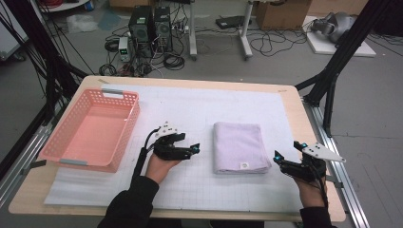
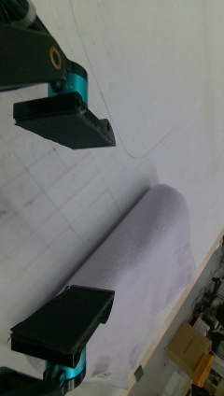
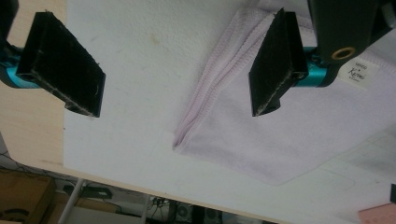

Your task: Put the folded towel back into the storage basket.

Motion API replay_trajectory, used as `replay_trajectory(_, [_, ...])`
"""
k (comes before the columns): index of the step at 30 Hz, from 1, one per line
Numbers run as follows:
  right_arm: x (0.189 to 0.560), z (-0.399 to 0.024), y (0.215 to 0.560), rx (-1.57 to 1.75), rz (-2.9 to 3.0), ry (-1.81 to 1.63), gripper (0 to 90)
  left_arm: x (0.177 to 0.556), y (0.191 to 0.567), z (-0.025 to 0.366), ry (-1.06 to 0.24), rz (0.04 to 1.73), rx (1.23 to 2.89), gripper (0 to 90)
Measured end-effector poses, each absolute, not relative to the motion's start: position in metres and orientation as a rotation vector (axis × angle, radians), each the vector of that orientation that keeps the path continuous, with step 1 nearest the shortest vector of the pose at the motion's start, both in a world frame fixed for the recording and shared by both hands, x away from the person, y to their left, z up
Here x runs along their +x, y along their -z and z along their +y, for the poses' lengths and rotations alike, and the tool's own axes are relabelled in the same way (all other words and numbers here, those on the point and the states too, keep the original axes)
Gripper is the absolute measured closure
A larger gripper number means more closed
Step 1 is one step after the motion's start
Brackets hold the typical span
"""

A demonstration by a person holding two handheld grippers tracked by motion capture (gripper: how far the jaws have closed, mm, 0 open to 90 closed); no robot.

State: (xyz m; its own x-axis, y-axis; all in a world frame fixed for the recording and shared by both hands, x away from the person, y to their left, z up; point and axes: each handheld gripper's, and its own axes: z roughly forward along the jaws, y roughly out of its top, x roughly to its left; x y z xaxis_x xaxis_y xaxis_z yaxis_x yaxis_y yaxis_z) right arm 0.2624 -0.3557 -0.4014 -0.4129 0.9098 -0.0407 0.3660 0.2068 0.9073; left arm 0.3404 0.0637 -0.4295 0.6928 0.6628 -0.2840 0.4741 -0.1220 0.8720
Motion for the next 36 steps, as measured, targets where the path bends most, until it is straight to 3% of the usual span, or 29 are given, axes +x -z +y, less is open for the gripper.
replay_trajectory(12, [0.263,-0.354,0.402,1.189,1.898,-1.184,17.6,0.35,0.435,0.005,-0.091,0.904,1.826,21.0])
replay_trajectory(21, [0.264,-0.352,0.403,1.182,1.913,-1.173,17.6,0.36,0.451,-0.016,-0.027,1.011,1.81,20.5])
replay_trajectory(31, [0.265,-0.351,0.404,1.189,1.919,-1.174,17.6,0.359,0.451,-0.033,-0.076,0.988,1.931,20.9])
replay_trajectory(33, [0.266,-0.351,0.404,1.183,1.92,-1.17,17.6,0.359,0.451,-0.035,-0.067,0.98,1.936,24.3])
replay_trajectory(34, [0.266,-0.351,0.404,1.185,1.922,-1.167,17.6,0.358,0.451,-0.036,-0.073,0.963,1.947,31.7])
replay_trajectory(36, [0.266,-0.35,0.404,1.18,1.927,-1.166,17.6,0.355,0.451,-0.039,-0.112,0.944,1.965,36.3])
